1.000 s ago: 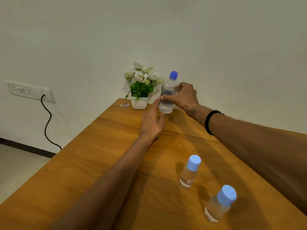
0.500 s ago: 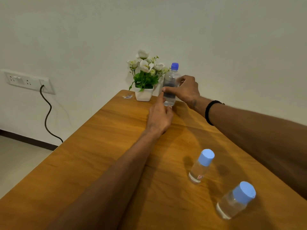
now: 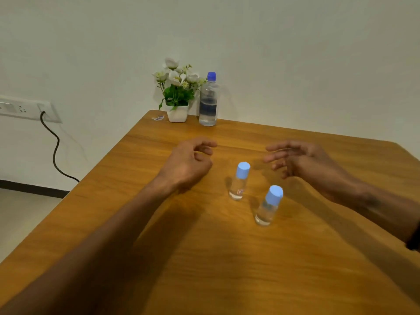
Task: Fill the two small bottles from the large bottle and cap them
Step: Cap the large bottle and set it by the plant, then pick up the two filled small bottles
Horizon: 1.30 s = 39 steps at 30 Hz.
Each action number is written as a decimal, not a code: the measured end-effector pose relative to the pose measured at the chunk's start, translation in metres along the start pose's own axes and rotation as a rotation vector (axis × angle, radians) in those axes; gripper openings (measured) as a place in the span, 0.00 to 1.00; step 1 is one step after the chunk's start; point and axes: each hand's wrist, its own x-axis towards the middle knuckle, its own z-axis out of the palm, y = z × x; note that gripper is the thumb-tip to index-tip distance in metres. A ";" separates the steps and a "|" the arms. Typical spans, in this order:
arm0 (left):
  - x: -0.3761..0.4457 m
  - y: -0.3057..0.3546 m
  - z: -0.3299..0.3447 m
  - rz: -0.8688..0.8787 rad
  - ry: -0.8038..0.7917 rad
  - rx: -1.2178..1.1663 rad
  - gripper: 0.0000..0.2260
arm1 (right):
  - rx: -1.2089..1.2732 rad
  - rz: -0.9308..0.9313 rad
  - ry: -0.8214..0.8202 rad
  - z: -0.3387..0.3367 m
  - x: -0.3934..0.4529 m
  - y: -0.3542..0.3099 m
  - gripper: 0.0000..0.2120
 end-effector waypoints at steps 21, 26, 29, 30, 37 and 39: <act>-0.069 0.056 0.051 0.058 0.135 0.024 0.16 | -0.031 -0.189 0.011 0.009 -0.087 0.017 0.10; -0.066 0.082 0.057 0.037 -0.024 -0.124 0.15 | 0.149 -0.073 0.107 -0.033 -0.086 0.019 0.09; -0.053 0.104 0.074 0.006 -0.127 -0.204 0.15 | 0.220 -0.011 0.163 -0.071 -0.085 0.023 0.13; -0.046 0.113 0.083 0.009 -0.151 -0.213 0.15 | 0.232 0.000 0.181 -0.086 -0.085 0.025 0.15; 0.027 0.179 0.173 0.099 -0.279 -0.200 0.13 | 0.221 0.058 0.340 -0.198 -0.066 0.040 0.18; 0.053 0.196 0.204 0.137 -0.294 -0.195 0.13 | 0.223 0.075 0.396 -0.226 -0.052 0.051 0.19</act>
